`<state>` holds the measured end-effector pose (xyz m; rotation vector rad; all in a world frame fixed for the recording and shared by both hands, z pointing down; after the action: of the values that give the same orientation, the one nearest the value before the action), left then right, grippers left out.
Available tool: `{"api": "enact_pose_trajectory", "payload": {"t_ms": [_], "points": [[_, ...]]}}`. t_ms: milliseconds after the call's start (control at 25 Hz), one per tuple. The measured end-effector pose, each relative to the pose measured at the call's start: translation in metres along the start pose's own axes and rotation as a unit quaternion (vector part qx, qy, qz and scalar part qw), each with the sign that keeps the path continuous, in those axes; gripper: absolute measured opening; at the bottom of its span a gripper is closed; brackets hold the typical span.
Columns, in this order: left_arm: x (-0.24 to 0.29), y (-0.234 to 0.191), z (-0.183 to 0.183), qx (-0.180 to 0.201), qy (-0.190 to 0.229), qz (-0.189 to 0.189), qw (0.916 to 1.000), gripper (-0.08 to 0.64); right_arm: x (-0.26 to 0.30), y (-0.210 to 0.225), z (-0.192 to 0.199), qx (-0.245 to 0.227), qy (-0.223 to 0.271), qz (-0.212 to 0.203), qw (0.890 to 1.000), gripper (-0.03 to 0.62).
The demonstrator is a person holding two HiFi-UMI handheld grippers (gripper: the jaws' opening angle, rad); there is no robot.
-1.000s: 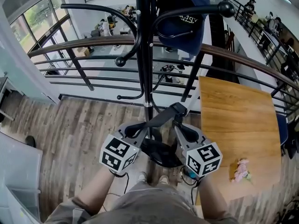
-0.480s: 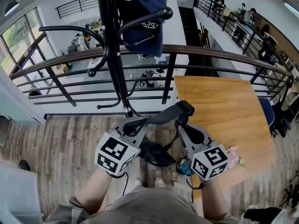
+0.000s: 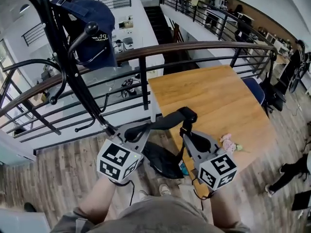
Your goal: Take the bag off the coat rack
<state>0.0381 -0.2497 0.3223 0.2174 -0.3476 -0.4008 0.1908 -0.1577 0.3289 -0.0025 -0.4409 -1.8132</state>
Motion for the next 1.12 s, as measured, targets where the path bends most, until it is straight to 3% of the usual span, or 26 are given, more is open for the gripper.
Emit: {"api": "enact_pose_trajectory", "payload": {"t_ms": [560, 840, 1120], "points": [[0.074, 0.078, -0.003, 0.028, -0.003, 0.130, 0.9911, 0.017, -0.087, 0.057, 0.059, 0.074, -0.004, 0.135, 0.988, 0.051], [0.087, 0.096, 0.012, 0.022, -0.037, 0.164, 0.9855, 0.017, -0.102, 0.065, 0.082, 0.086, -0.038, 0.155, 0.983, 0.051], [0.081, 0.114, 0.031, 0.005, -0.060, 0.168, 0.9839, 0.017, -0.106, 0.065, 0.099, 0.094, -0.057, 0.149, 0.983, 0.051]]}}
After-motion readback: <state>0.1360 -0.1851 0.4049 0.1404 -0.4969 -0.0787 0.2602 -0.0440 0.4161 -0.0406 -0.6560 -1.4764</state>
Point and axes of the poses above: the fingertips, and each gripper's own axes: x forward along the fingers, y to its right, z out of its underside, the point moved 5 cm from there along -x, backward along the fingers, and after that the axes turned 13 degrees about x, right-handed, at the moved point
